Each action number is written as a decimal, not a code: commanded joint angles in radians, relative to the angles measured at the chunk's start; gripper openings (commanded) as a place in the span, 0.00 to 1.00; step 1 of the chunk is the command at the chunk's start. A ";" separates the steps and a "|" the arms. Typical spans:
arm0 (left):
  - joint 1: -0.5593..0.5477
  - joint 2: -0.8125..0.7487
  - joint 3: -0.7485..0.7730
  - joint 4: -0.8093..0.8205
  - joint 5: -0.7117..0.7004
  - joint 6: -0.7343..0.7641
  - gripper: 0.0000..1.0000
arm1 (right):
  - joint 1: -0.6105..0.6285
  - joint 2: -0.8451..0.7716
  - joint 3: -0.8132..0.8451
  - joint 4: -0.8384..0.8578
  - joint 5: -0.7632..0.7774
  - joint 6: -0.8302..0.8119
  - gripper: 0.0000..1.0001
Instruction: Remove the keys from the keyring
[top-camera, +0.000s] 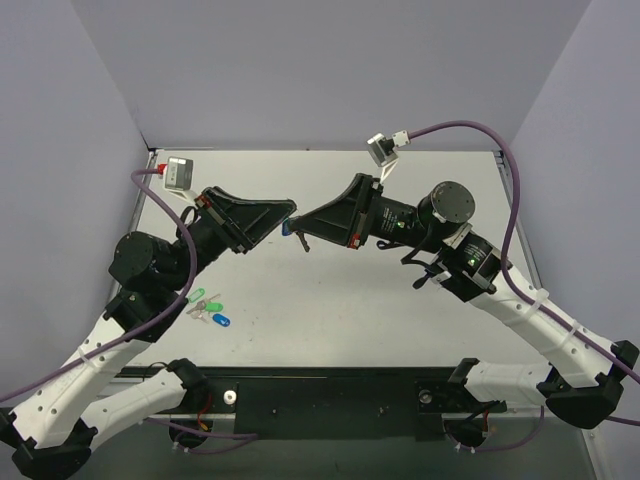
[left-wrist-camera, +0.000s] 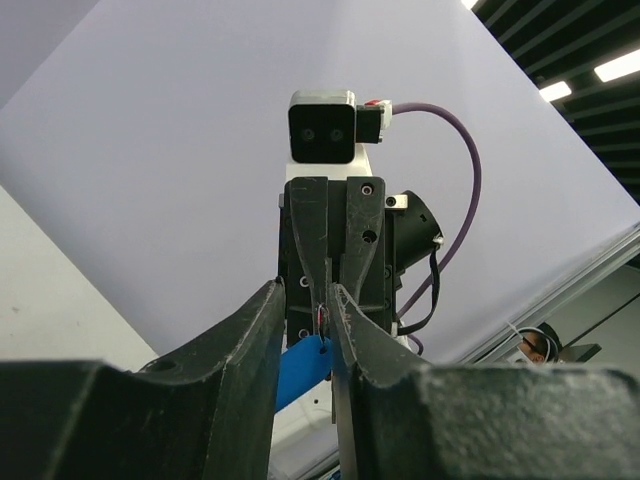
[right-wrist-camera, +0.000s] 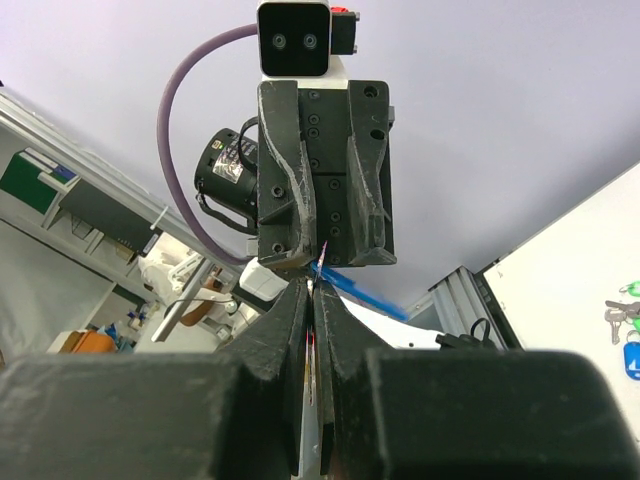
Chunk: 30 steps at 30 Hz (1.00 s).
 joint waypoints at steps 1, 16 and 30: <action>-0.004 -0.009 0.020 0.040 0.029 -0.005 0.33 | 0.002 -0.003 0.038 0.078 -0.006 -0.002 0.00; -0.003 0.106 0.274 -0.289 0.253 0.185 0.00 | 0.002 -0.009 0.035 0.058 -0.017 -0.004 0.00; -0.001 0.219 0.525 -0.647 0.509 0.403 0.00 | 0.004 0.023 0.092 0.009 -0.147 0.018 0.00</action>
